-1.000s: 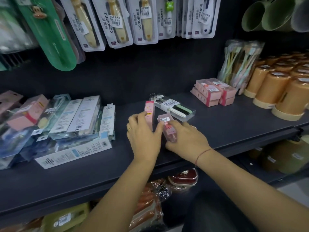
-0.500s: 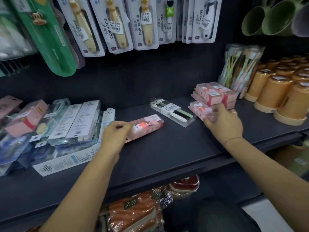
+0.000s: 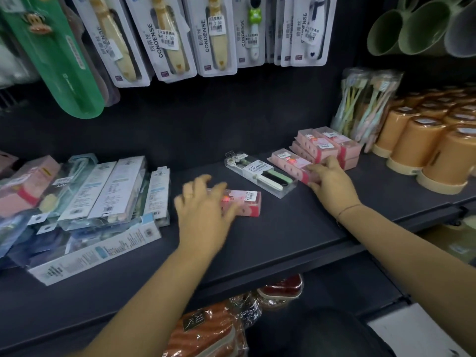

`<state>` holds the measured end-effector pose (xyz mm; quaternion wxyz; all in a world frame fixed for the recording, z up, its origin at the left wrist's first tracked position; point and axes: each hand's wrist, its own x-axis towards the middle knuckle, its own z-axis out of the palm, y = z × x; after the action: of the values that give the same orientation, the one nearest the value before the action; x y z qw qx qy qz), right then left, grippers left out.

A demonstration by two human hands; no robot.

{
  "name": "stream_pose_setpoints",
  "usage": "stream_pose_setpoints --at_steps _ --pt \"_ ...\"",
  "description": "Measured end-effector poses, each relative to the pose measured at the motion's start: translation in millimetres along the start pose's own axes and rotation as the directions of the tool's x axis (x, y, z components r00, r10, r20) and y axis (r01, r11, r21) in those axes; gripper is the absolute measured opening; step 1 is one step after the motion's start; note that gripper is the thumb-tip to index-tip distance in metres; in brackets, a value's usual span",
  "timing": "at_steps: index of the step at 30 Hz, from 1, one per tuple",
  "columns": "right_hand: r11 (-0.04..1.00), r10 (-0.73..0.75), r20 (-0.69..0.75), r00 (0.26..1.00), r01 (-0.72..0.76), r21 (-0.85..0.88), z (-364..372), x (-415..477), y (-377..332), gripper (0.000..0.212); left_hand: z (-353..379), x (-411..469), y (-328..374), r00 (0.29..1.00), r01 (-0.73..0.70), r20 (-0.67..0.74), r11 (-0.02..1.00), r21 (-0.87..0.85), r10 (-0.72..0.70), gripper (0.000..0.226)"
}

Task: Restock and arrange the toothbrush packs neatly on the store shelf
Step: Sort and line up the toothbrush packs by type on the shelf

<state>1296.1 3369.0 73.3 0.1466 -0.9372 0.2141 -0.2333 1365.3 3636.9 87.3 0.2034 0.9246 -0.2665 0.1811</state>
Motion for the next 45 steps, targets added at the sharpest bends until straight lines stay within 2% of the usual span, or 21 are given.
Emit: stream_pose_setpoints --at_steps 2,4,7,11,14,17,19,21,23,25,28,30,31,34,37,41,45 --pt "0.998 -0.044 0.018 0.999 0.045 -0.048 2.4 9.7 -0.1 0.029 10.0 -12.8 5.2 0.985 -0.053 0.164 0.998 -0.027 0.057 0.059" --pt "0.994 -0.066 0.055 0.996 0.070 -0.085 6.0 19.9 -1.3 0.025 17.8 -16.0 0.8 0.954 -0.063 0.278 0.981 -0.184 0.114 0.063" --pt "0.994 -0.060 0.075 0.995 0.067 -0.085 13.2 28.1 -5.4 0.022 19.5 -10.8 -8.2 0.917 -0.075 0.331 0.911 -0.406 0.223 0.064" --pt "0.999 0.004 0.055 0.998 -0.006 0.036 14.8 22.4 -11.4 0.043 14.0 -9.2 -10.2 0.905 -0.034 0.352 0.865 -0.501 0.240 0.068" --pt "0.991 -0.025 -0.013 1.000 0.026 0.133 7.0 4.5 -25.7 0.045 11.8 -11.8 -8.8 0.933 -0.020 0.315 0.899 -0.438 0.174 0.071" --pt "0.944 -0.215 -0.046 0.976 0.220 0.247 -1.1 -28.4 -59.4 0.044 11.0 -11.8 -12.3 0.941 0.081 0.338 0.955 -0.285 0.021 0.076" --pt "0.912 -0.349 0.057 0.935 0.324 0.252 1.3 -49.9 -83.1 0.056 10.7 -15.2 -16.4 0.923 0.102 0.383 0.987 -0.128 -0.046 0.073" --pt "0.919 -0.388 0.214 0.896 0.357 0.169 10.5 -59.9 -97.0 0.065 9.0 -20.9 -20.2 0.898 0.075 0.434 0.997 0.007 -0.070 0.075" --pt "0.936 -0.351 0.261 0.899 0.326 0.136 18.8 -59.2 -100.3 0.063 5.3 -25.7 -23.3 0.868 0.036 0.490 0.995 0.089 -0.076 0.077" --pt "0.938 -0.306 0.201 0.931 0.258 0.232 16.9 -53.4 -101.0 0.054 1.5 -29.1 -25.8 0.844 -0.004 0.532 0.991 0.132 -0.067 0.078" --pt "0.894 -0.260 -0.010 0.966 0.245 0.375 5.0 -35.6 -95.7 0.045 -1.2 -31.6 -26.9 0.839 -0.032 0.541 0.989 0.142 -0.051 0.079" --pt "0.908 -0.169 -0.152 0.974 0.214 0.361 -0.6 -9.6 -82.5 0.044 -1.3 -31.9 -26.3 0.842 -0.035 0.537 0.989 0.144 -0.049 0.080" --pt "0.929 -0.106 -0.169 0.980 0.159 0.336 -1.5 6.0 -73.6 0.045 -1.4 -32.0 -26.0 0.842 -0.035 0.537 0.989 0.145 -0.049 0.081" --pt "0.974 0.030 -0.038 0.999 -0.020 0.227 4.4 43.1 -47.8 0.049 -1.4 -32.2 -26.0 0.842 -0.033 0.537 0.989 0.143 -0.049 0.082" --pt "0.994 0.011 0.128 0.992 -0.025 0.103 14.0 54.8 -36.4 0.052 -1.4 -32.5 -26.2 0.847 -0.031 0.529 0.990 0.138 -0.047 0.082" --pt "1.000 -0.005 0.191 0.982 0.006 -0.008 13.4 58.0 -36.5 0.054 -2.0 -32.6 -26.0 0.849 -0.025 0.526 0.991 0.131 -0.048 0.089" --pt "0.996 0.010 0.175 0.985 0.006 -0.092 12.3 57.1 -37.8 0.056 -1.4 -33.1 -26.7 0.861 -0.034 0.506 0.990 0.137 -0.040 0.081"
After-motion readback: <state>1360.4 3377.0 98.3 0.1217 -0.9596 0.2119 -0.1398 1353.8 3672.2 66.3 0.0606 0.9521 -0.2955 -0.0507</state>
